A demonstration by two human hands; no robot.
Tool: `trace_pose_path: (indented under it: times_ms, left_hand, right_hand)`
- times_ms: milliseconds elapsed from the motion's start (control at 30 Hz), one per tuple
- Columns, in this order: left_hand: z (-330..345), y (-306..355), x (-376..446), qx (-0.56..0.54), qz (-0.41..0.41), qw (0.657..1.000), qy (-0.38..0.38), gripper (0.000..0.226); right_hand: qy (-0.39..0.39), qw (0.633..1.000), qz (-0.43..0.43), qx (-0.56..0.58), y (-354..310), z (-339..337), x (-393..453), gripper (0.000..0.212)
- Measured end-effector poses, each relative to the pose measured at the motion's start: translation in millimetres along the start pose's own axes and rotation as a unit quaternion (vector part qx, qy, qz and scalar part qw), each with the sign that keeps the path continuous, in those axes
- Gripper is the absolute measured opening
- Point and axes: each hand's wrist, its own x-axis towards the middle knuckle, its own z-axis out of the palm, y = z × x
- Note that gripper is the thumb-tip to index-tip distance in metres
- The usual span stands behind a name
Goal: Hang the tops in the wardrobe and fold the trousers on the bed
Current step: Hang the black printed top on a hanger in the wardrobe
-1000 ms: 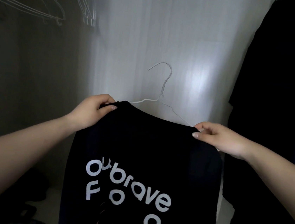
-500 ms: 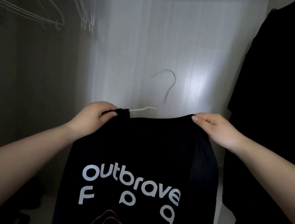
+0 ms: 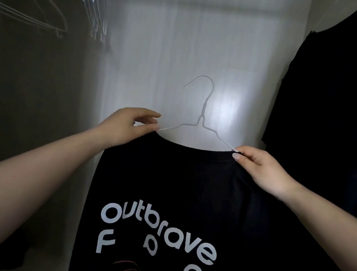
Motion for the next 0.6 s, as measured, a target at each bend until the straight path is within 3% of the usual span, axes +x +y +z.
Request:
trace_pose_path:
  times_ms: [167, 367, 433, 500, 600]
  left_hand:
    - [11.9, 33.7, 30.9, 0.023, 0.052, 0.994, -0.088, 0.008]
    - [25.9, 46.6, 53.2, 0.061, 0.106, 0.992, -0.013, 0.013]
    - [30.2, 51.4, 67.5, 0.055, 0.111, 0.992, 0.003, 0.013]
    - [31.6, 56.9, 83.3, 0.014, 0.103, 0.994, 0.021, 0.014]
    - [32.0, 73.1, 106.4, -0.077, 0.095, 0.992, 0.043, 0.015]
  right_hand:
    - [-0.008, 0.999, -0.004, -0.031, -17.3, -14.2, 2.3, 0.016]
    - [-0.059, 0.995, 0.039, -0.07, -37.9, -57.7, -6.0, 0.006]
    - [-0.111, 0.992, 0.049, -0.046, -57.4, -73.0, -3.0, 0.018]
    - [-0.154, 0.986, 0.063, -0.026, -78.0, -86.2, -0.6, 0.027]
    - [-0.132, 0.989, 0.061, 0.025, -99.5, -101.9, 0.6, 0.029]
